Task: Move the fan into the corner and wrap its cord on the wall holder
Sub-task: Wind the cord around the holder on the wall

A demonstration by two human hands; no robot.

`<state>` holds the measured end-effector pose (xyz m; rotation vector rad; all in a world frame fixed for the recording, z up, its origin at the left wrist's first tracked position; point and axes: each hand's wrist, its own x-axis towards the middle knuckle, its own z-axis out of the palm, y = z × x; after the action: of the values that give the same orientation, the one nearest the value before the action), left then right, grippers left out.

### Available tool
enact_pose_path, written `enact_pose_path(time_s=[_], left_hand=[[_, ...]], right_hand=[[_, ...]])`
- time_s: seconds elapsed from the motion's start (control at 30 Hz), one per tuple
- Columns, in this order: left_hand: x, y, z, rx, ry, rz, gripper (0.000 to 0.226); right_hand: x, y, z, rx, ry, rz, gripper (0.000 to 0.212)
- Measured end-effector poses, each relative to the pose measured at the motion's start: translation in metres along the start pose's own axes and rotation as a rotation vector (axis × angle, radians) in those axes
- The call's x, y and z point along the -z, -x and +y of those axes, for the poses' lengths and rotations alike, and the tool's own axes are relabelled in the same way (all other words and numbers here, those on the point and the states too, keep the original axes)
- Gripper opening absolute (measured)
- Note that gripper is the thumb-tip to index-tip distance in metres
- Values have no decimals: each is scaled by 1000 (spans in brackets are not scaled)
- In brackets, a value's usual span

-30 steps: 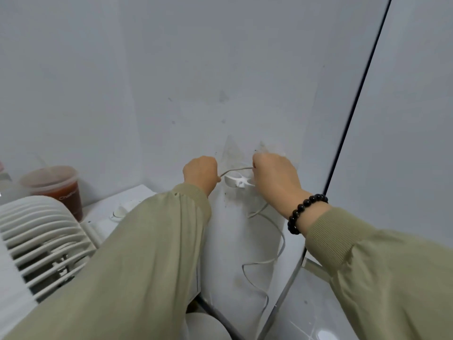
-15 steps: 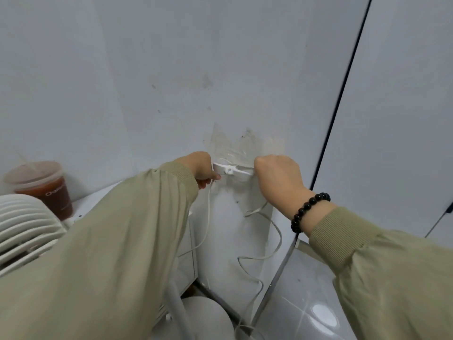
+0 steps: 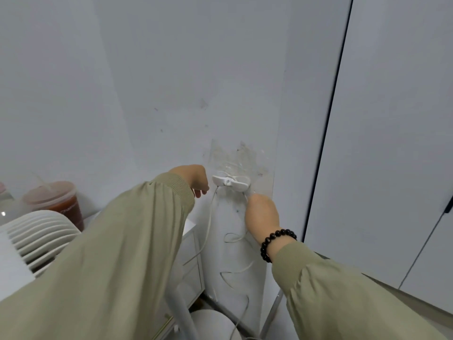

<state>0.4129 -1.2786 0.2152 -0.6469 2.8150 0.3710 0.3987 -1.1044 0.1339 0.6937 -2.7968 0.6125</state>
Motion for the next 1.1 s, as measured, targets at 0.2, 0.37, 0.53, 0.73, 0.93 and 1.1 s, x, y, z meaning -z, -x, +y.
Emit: enact_pose_path(time_s=[0.2,0.37,0.53,0.73,0.93,1.1], left_hand=[[-6,-21,-6,93,4,-120,33],[-12,-21,-11,126,41,-311,42],[-15,-19,-9,123,400,-289,49],[-12,-18,-1,157,545,-356,26],[-19,-35,7,202,913,-97,39],[-5,-34,6,177,1146,103,31]], right_hand=[[-31,-17,-10,-262,-546,-41,18],[-29,-23,-24,-570,-1300,-14,28],[-23,-25,-30,-642,-1567,-48,12],[-14,-24,-31,-638,-1644,-119,28],[4,-22,-18,-565,-1414,-261,21],[26,-22,0,-311,-848,-171,25]])
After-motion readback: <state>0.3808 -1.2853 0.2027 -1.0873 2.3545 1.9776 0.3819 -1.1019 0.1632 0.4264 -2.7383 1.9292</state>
